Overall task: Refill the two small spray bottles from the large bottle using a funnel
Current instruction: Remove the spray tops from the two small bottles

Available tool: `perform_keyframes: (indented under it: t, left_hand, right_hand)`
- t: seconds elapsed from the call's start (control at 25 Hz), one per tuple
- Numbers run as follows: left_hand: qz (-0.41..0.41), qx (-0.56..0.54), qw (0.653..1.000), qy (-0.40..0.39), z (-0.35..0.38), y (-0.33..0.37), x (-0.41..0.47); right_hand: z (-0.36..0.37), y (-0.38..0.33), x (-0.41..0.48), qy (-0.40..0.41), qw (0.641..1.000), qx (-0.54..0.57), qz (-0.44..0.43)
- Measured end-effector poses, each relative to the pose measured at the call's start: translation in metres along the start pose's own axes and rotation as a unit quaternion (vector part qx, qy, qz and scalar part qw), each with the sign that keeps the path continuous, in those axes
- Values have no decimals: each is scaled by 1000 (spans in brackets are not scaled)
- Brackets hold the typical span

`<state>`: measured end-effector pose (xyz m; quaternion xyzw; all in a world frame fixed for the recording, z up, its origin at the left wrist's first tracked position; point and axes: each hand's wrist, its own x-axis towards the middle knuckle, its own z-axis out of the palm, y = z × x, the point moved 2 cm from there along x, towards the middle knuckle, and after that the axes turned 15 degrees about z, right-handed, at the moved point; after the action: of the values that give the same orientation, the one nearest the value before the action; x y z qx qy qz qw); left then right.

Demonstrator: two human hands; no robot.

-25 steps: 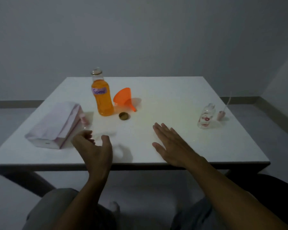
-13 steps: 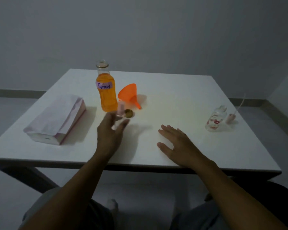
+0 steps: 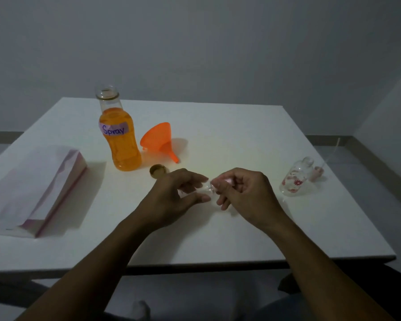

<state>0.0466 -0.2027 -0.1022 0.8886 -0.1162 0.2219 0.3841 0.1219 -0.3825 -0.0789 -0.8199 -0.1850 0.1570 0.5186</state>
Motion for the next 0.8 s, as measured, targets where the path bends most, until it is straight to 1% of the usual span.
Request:
perform_keyframes:
  t: [0.12, 0.28, 0.48, 0.64, 0.76, 0.8]
  left_hand:
    - [-16, -13, 1000, -19, -1, -3, 3]
    - [-8, -52, 997, -56, -3, 2, 3]
    - [-20, -116, 987, -106, -5, 5, -4]
    - [-37, -138, 982, -119, -6, 8, -8]
    - [-64, -179, 973, -128, -10, 7, -11]
    - [-70, -191, 971, -128, -12, 7, -12]
  right_hand:
    - [1, 2, 4, -10, 1000, -5, 3]
    - [3, 1, -1, 1, 1000, -25, -15]
    - [1, 3, -9, -29, 998, -38, -31]
    - [1, 4, -13, -33, 997, -39, -60]
    - [3, 4, -14, -37, 993, -66, -86]
    - [3, 4, -14, -49, 993, -63, -83]
